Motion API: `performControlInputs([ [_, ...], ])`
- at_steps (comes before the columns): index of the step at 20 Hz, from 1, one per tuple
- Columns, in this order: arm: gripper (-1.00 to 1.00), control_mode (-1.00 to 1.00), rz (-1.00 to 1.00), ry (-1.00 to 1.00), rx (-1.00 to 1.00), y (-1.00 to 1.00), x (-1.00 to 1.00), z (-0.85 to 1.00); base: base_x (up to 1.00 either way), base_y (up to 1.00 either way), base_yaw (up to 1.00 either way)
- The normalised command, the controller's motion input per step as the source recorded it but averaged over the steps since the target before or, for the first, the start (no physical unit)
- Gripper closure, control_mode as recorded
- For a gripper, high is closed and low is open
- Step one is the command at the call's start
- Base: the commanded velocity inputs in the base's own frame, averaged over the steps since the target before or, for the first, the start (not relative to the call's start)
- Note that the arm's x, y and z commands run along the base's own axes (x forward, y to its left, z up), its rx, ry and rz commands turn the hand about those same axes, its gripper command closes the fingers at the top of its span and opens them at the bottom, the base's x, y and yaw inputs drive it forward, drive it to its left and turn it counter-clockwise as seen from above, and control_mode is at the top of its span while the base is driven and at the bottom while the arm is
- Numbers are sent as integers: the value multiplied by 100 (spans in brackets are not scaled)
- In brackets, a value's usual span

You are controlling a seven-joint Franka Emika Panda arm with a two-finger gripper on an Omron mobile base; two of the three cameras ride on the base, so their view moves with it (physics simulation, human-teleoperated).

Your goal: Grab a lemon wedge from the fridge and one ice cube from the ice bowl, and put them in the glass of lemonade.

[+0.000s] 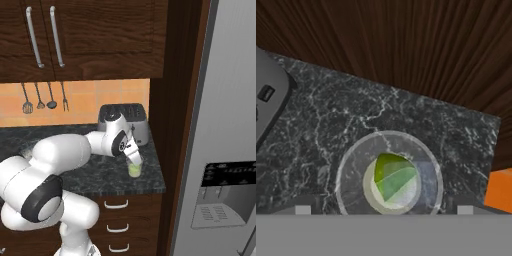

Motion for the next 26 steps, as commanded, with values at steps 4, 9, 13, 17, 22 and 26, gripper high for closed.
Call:
performControlInputs([
  [4,-100,-100,0,0,2,4,0,38,0,0,0],
  [9,-100,-100,0,0,5,0,-10,38,0,0,0],
  [13,-100,-100,0,0,11,-4,-1,2,0,0,0],
  [17,-100,-100,0,0,15,-16,-16,1,0,0,0],
  [22,-100,-100,0,-9,3,7,-92,24,0,0,0],
  [26,-100,-100,0,-5,0,59,-100,40,0,0,0],
])
